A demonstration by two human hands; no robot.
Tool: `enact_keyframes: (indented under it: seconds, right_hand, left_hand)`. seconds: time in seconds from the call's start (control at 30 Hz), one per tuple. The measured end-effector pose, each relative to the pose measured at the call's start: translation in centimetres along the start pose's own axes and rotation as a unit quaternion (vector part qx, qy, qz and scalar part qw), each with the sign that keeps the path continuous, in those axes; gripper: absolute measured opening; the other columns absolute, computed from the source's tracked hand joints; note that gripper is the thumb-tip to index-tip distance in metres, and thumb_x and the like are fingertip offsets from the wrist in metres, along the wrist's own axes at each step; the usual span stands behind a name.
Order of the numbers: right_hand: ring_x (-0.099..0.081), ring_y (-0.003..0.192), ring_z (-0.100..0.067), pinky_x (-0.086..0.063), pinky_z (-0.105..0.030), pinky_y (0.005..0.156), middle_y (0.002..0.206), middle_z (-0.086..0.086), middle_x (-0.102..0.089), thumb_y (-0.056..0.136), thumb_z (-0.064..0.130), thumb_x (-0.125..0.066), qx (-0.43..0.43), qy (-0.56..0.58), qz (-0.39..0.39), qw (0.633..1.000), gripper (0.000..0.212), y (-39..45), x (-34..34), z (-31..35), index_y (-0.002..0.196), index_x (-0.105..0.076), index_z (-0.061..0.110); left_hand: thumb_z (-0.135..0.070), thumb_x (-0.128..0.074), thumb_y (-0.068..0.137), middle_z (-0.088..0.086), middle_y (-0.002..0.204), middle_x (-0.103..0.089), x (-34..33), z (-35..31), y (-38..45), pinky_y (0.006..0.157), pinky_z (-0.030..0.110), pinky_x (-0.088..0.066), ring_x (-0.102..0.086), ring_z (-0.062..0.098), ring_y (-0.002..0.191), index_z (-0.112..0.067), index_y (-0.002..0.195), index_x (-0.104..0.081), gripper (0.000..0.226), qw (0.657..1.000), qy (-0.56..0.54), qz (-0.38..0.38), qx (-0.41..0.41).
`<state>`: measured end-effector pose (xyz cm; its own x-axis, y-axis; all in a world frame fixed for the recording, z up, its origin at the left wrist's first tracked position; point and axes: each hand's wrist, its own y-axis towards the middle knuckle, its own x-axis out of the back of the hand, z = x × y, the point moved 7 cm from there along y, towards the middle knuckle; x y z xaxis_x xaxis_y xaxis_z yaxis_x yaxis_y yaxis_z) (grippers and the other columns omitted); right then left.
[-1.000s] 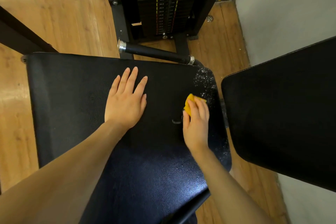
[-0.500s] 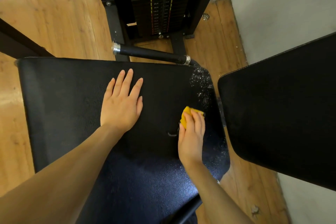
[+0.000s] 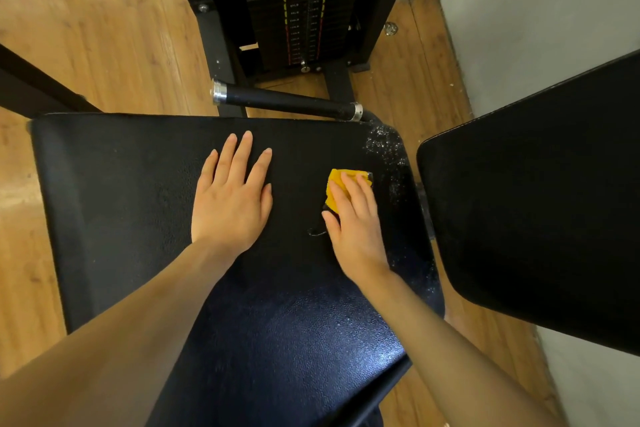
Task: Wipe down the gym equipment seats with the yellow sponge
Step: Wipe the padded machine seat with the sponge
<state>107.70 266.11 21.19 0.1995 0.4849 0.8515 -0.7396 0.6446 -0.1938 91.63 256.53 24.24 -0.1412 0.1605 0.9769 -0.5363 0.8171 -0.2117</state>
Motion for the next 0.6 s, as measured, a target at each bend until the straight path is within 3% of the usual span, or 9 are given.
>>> enact_keyframes:
  seconds: [0.1,0.37,0.6]
  right_hand:
    - [-0.01,0.146,-0.02,-0.015,-0.036,0.117,0.156,-0.001,-0.024,0.096,0.028,-0.046,0.012,-0.006,0.012,1.0,0.052,2.6,0.3,-0.9,0.145,-0.034,0.016]
    - [-0.01,0.146,-0.022,-0.021,-0.042,0.118,0.155,-0.004,-0.026,0.099,0.034,-0.04,-0.15,0.033,-0.07,0.986,0.05,9.6,2.2,-2.1,0.145,-0.035,0.013]
    - [-0.015,0.145,-0.017,-0.013,-0.043,0.12,0.155,0.001,-0.028,0.097,0.033,-0.046,0.039,-0.012,-0.002,0.999,0.052,7.9,1.2,0.5,0.146,-0.034,0.02]
  left_hand:
    - [-0.038,-0.034,0.098,0.011,0.159,-0.016,0.0,-0.1,0.0,0.12,0.044,-0.012,-0.01,0.028,0.148,-0.021,0.149,-0.027,0.054,1.0,0.001,0.003,-0.003]
    - [-0.039,-0.031,0.097,0.01,0.158,-0.018,0.0,-0.1,0.1,0.12,0.045,-0.014,-0.011,0.027,0.148,-0.021,0.148,-0.029,0.054,1.0,0.004,0.001,0.003]
    - [-0.037,-0.034,0.097,0.01,0.159,-0.018,0.0,-0.2,0.0,0.12,0.045,-0.013,-0.011,0.027,0.148,-0.021,0.149,-0.029,0.055,1.0,0.001,0.003,0.003]
